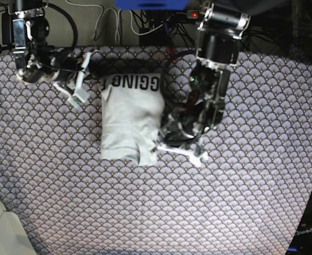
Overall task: Fold the T-shirt properly
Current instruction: 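Push the bundle edges with both grippers to square it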
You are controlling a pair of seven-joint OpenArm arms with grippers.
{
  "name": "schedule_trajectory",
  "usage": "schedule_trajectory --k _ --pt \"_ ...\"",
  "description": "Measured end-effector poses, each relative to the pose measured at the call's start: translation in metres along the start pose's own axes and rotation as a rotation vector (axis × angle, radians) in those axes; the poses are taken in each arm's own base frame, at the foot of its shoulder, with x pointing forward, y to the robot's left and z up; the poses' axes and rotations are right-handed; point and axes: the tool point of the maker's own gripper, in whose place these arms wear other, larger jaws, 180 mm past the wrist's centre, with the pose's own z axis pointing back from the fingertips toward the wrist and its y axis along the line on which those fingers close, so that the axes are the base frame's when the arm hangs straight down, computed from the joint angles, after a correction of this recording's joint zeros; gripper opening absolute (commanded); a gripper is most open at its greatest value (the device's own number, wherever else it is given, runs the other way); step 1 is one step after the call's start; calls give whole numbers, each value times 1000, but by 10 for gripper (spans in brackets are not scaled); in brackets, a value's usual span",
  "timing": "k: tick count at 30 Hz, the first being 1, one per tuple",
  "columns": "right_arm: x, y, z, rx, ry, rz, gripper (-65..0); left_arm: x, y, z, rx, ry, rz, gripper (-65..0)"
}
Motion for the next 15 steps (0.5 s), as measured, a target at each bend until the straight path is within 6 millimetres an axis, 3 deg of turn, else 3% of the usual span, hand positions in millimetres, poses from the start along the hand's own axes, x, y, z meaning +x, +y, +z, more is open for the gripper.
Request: schedule_trajectory --k 2,4,6,9,11,15 --pt "-3 -19 13 -60 13 -4 -650 10 8 15 0 -35 -22 -648" --pt "7 -30 33 -131 -11 27 -650 22 17 36 -18 -82 -36 -648" --pt "27 -14 49 -115 -98 66 -650 31 42 54 15 -135 -17 -648" --pt "47 16 66 -74 -139 158 -650 23 87 73 98 -122 44 -648" --pt "72 37 77 -2 -235 189 -650 23 102 91 116 -131 65 -648" --pt "79 50 73 73 -248 183 -650 28 134 119 172 -177 93 -648"
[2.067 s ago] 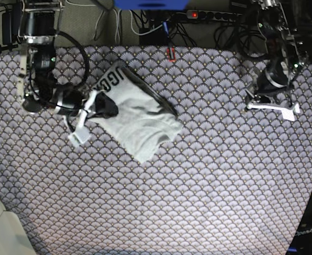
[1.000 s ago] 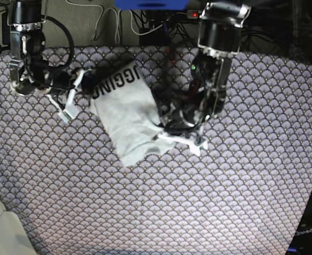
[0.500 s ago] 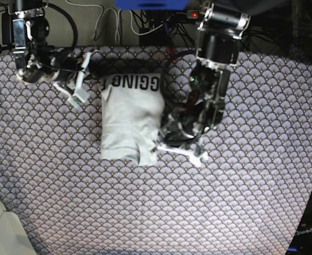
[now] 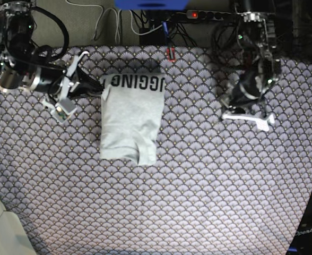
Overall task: Fold the T-shirt properly
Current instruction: 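Push the bundle edges with both grippers to square it, then tuck the loose flap under the bundle with the right gripper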
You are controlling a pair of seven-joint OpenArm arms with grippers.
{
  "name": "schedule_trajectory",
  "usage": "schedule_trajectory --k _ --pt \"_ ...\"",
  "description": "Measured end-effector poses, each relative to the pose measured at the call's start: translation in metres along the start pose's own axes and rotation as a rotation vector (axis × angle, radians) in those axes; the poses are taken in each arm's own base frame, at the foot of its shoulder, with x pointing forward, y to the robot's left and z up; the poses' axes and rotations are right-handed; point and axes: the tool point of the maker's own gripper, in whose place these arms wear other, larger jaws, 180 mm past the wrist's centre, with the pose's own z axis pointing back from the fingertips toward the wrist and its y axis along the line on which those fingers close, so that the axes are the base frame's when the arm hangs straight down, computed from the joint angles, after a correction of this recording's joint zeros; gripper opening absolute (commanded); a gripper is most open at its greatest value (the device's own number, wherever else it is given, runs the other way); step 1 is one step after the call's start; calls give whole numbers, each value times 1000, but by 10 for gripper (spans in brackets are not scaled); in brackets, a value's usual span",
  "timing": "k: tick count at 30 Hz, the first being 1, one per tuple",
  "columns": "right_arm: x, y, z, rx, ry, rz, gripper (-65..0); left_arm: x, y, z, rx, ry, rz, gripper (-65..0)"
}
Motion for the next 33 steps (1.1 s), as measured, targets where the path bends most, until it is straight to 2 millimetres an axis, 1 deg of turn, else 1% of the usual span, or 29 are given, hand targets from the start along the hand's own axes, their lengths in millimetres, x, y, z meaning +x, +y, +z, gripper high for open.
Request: schedule_trajectory --k 2,5,8,11,12,16,19,21,26,33 --pt "12 12 -4 58 -47 -3 -650 -2 18 10 33 -6 10 -648" --pt "26 19 -16 98 -83 4 -650 -8 38 18 76 6 18 -648" --pt "28 28 -33 159 -78 -4 -650 -3 48 30 93 -25 21 -648" --pt "23 33 -52 215 -51 -45 -650 -7 62 39 122 -24 24 -648" --pt "20 32 -58 227 -42 -61 -650 -10 65 41 130 -17 29 -648" --pt "9 20 -75 247 -38 -147 -650 -4 76 50 154 -47 38 -648" --pt "-15 10 -89 260 -8 -254 -650 -5 86 54 177 -47 47 -648" --pt "-29 1 -96 257 10 -312 -650 -6 88 55 184 -43 52 -648" --pt "-37 -8 -104 265 -33 -413 -650 -4 86 54 175 -47 49 -648" --pt "-43 -17 -104 218 -7 -358 -650 -4 85 53 173 -46 44 -648"
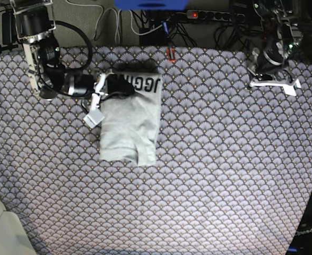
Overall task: Fold the T-shirt properly
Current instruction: 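Tuck the loose flap under the bundle with the right gripper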
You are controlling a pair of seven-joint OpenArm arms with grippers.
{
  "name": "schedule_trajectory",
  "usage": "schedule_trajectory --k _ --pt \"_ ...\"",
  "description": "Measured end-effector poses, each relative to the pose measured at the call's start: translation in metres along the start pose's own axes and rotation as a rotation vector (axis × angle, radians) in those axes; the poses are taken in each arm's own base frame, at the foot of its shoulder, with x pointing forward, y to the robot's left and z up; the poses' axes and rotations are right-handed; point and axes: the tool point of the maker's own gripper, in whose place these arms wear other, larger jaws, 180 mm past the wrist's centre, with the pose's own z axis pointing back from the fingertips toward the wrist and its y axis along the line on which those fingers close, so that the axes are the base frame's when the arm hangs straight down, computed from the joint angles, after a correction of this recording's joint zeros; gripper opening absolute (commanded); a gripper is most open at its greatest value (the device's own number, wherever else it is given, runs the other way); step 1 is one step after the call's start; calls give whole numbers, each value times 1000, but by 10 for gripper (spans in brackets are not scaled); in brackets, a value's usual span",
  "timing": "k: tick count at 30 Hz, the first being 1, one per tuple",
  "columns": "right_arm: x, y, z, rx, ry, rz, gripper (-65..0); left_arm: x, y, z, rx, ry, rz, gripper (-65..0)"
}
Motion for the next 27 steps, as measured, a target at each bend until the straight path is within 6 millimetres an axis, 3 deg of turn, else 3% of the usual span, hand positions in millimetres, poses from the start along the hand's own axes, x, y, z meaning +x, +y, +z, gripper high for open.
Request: schedule_trajectory --k 10,16,21,27 --pt "2 -11 12 -50 -26 0 -650 12 6 2 13 -13 -38 -648" --pt "-10 22 22 -108 99 168 -650 16 8 3 17 -23 -55 -648" --pt "31 64 20 -66 17 307 -650 16 8 3 17 -19 -55 -648" --pt "37 56 4 -58 63 311 -650 10 17 5 38 -5 -58 -648"
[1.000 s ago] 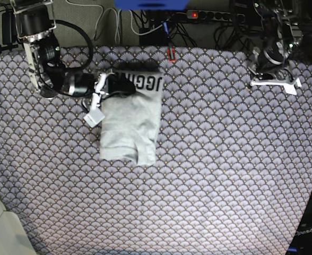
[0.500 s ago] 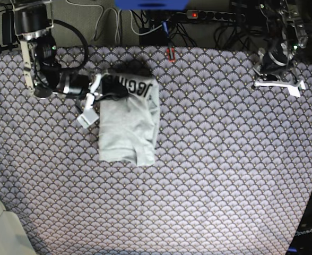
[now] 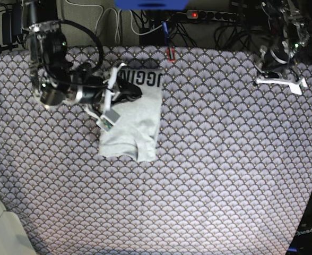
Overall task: Fold the T-shirt properly
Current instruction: 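Tuck the loose flap under the bundle with the right gripper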
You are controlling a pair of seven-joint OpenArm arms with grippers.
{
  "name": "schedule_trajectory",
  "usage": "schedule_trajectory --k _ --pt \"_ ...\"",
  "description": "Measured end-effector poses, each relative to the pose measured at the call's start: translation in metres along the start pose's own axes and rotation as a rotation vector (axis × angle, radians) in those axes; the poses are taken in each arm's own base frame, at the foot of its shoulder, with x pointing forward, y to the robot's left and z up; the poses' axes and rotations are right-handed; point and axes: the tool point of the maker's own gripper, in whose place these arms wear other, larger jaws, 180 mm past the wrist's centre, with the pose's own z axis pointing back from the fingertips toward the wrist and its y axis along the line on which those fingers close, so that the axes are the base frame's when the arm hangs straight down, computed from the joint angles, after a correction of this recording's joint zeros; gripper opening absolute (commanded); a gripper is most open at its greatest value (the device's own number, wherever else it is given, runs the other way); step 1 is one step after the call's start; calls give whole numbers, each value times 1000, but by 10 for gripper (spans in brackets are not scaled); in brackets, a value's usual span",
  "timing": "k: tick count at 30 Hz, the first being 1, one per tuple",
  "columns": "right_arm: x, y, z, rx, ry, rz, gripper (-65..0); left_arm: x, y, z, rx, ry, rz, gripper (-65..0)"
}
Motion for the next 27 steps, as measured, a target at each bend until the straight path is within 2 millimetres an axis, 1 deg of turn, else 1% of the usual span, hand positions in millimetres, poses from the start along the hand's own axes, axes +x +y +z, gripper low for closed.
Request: schedule_trajectory --k 3,5,8,10,13,14,16,18,20,23,25,27 --pt "10 -11 -13 26 19 1 -650 0 0 0 -2 -1 2 -648" --pt "21 -26 -15 12 22 7 -650 -4 3 1 6 5 -2 -648" --pt "34 -45 -17 -5 21 -5 -650 -10 11 3 28 20 -7 -648" --pt "34 -56 -18 -13 36 -24 -650 -11 12 3 28 25 -7 -648" --pt "33 -64 -24 -7 27 -68 -650 -11 13 4 31 21 -8 -648" --pt "30 -64 -28 -1 28 -79 -650 -14 16 4 37 27 -10 -648" --pt "22 -59 -43 29 36 -93 -650 -19 21 5 50 41 -11 -648" --pt "13 -50 -59 71 60 -106 -650 -20 21 6 50 43 -10 -648" --pt "6 -47 -70 92 87 -115 -650 -19 21 6 49 42 -12 -648" --pt "9 -46 -72 96 119 -72 -650 -15 28 8 62 35 -36 -648" --pt "13 -41 -69 94 123 -28 -650 -15 33 9 78 34 -37 -648" --pt "19 -34 -60 93 136 34 -650 -16 31 9 71 42 -39 -648"
